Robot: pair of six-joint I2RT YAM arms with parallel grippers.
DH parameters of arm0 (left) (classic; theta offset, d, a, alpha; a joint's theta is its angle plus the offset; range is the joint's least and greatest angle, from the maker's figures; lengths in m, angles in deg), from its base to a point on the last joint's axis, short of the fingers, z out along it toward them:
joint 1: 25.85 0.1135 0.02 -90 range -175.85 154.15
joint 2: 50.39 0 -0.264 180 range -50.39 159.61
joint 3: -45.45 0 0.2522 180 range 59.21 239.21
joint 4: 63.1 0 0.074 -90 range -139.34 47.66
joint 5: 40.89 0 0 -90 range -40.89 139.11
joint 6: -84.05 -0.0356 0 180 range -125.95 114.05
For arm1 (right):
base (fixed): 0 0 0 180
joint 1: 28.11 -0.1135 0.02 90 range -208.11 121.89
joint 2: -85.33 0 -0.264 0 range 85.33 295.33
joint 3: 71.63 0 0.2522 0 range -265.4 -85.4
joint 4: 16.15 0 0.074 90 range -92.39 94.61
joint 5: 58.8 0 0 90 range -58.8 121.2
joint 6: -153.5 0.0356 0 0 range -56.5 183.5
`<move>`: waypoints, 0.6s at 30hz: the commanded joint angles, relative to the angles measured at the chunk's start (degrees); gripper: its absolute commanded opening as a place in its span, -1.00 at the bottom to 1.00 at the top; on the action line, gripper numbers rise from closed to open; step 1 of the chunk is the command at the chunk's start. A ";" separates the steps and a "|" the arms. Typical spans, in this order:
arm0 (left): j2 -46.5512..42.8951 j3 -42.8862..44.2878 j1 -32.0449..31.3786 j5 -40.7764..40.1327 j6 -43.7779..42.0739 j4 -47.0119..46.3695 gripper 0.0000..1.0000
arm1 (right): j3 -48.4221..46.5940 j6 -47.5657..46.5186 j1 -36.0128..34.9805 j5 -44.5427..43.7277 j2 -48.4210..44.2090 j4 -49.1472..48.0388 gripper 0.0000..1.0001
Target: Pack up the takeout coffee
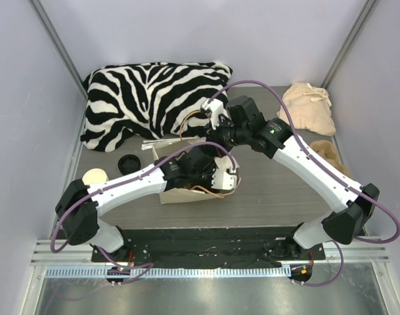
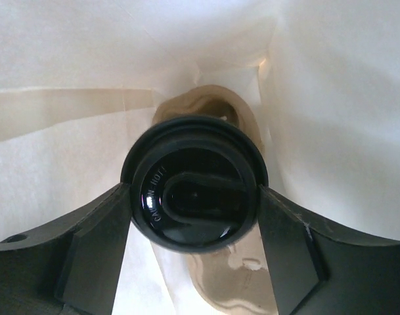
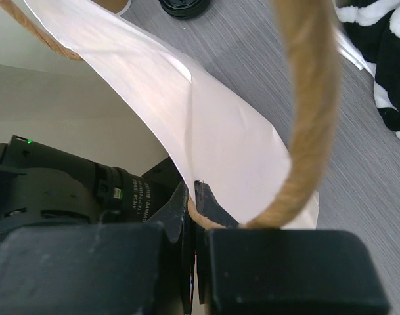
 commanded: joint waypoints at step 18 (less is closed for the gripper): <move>-10.74 -5.46 -2.63 -3.90 1.28 -3.66 0.99 | -2.19 -0.10 -0.19 -5.44 -1.19 -0.78 -0.98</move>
